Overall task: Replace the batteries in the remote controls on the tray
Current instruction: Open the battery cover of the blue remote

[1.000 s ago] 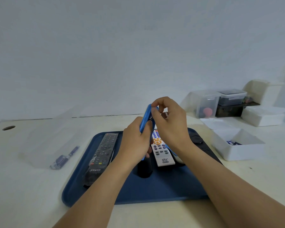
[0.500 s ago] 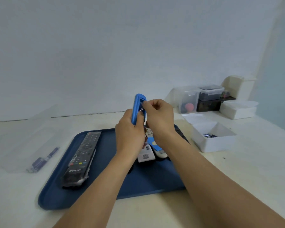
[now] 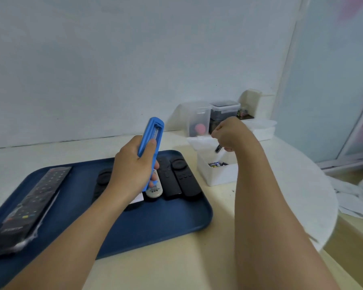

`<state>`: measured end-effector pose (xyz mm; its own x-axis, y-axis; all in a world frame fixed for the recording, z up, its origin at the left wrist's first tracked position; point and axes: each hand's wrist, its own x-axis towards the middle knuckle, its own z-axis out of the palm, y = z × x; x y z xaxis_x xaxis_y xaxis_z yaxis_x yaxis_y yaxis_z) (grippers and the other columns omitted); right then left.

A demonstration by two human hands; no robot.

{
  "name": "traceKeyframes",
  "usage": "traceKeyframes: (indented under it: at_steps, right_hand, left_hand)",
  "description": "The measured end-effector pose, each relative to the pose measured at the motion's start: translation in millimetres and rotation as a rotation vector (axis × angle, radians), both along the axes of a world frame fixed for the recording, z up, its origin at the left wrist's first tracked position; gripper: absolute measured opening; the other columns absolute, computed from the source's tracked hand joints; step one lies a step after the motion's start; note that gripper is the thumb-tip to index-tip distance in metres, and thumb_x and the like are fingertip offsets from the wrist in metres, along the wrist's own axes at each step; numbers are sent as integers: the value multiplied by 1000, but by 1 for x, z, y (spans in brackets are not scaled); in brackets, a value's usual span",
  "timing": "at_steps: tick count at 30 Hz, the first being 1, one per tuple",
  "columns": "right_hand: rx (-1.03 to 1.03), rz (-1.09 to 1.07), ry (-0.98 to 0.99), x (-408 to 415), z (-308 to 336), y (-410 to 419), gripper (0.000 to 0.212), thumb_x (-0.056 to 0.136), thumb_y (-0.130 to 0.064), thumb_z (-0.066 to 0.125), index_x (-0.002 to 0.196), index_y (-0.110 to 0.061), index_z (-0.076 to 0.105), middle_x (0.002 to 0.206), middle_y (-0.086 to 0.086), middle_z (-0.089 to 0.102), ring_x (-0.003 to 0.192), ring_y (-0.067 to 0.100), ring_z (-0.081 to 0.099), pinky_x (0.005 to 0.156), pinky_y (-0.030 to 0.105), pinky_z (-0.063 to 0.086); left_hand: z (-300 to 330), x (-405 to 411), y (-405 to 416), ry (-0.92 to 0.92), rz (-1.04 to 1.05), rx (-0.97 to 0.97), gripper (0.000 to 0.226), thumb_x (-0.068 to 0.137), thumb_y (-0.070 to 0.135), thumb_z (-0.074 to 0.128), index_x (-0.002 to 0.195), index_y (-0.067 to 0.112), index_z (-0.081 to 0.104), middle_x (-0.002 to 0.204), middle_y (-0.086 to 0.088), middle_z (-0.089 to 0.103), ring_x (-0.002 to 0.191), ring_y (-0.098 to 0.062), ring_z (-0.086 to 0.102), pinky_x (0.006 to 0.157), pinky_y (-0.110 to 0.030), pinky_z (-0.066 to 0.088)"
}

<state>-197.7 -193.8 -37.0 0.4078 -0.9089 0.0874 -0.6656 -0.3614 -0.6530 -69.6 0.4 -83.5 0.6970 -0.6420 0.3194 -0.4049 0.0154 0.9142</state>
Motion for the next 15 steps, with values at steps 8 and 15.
traceKeyframes:
  at_steps: [8, 15]
  right_hand:
    - [-184, 4, -174, 12, -2, 5, 20, 90, -16, 59, 91, -1, 71, 88, 15, 74, 87, 30, 69, 78, 39, 58]
    - [11, 576, -628, 68, 9, 126, 12, 92, -18, 67, 86, -8, 72, 76, 10, 73, 65, 16, 68, 64, 34, 59]
  left_hand:
    - [5, -1, 8, 2, 7, -36, 24, 105, 34, 50, 97, 13, 60, 73, -17, 63, 47, -17, 55, 42, -30, 52]
    - [33, 40, 62, 142, 174, -177, 17, 93, 29, 72, 85, 14, 66, 67, -3, 61, 48, -13, 56, 46, -27, 51]
